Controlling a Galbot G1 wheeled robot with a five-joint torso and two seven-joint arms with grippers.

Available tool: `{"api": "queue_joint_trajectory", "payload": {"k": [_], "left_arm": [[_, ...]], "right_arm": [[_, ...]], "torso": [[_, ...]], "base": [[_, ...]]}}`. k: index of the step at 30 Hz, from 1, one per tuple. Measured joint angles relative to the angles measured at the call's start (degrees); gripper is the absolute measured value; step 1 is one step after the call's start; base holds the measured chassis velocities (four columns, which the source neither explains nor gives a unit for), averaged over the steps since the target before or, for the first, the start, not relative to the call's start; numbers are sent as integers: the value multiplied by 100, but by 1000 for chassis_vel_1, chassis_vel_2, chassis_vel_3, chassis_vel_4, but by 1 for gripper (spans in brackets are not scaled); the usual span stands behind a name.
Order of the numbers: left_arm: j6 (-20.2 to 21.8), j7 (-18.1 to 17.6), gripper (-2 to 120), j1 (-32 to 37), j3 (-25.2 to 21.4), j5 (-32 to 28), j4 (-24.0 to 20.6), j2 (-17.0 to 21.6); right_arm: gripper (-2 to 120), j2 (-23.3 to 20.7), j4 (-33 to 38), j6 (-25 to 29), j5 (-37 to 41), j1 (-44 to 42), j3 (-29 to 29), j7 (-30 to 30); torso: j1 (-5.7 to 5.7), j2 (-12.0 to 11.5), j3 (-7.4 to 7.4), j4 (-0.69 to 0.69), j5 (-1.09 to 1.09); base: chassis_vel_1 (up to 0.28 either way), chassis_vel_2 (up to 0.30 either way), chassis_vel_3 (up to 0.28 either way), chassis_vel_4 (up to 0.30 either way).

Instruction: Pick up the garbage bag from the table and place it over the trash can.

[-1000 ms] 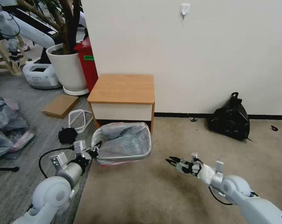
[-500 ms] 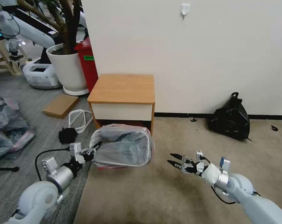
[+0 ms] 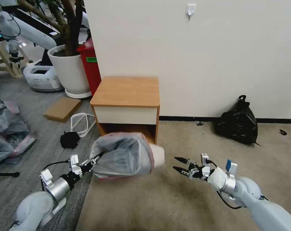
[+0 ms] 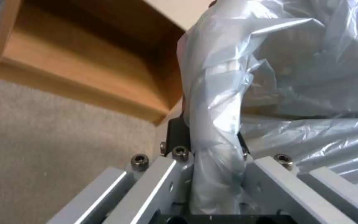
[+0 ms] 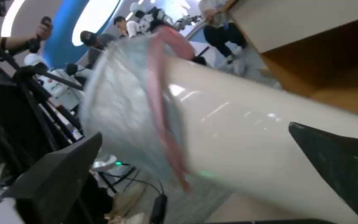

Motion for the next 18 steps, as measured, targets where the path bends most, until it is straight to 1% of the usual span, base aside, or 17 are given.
{"api": "queue_joint_trajectory", "payload": {"k": [1, 4, 5, 7, 8, 10, 18], "left_arm": [[0, 0, 3, 0, 0, 0, 0, 0], [-35, -6, 3, -49, 121, 125, 26, -79], [-35, -6, 3, -49, 121, 125, 26, -79], [-42, -18, 3, -66, 182, 199, 27, -114], [-42, -18, 3, -66, 182, 199, 27, -114], [-46, -34, 3, -60, 206, 233, -6, -130], [-59, -73, 3, 1, 211, 302, -147, -183]], "right_arm": [[108, 0, 0, 0, 0, 0, 0, 0], [100, 0, 293, -66, -17, 61, -156, 142], [100, 0, 293, -66, -17, 61, -156, 142], [92, 3, 363, -82, -71, 149, -320, 318], [92, 3, 363, -82, -71, 149, -320, 318], [84, 12, 266, -87, -202, 270, -440, 404], [76, -6, 26, -87, -309, 504, -629, 474]], "torso": [[0, 0, 0, 0, 0], [0, 0, 0, 0, 0], [0, 0, 0, 0, 0], [0, 0, 0, 0, 0], [0, 0, 0, 0, 0], [0, 0, 0, 1, -1], [0, 0, 0, 0, 0]], "base": [[0, 0, 0, 0], [0, 0, 0, 0], [0, 0, 0, 0], [0, 0, 0, 0], [0, 0, 0, 0], [0, 0, 0, 0], [0, 0, 0, 0]]}}
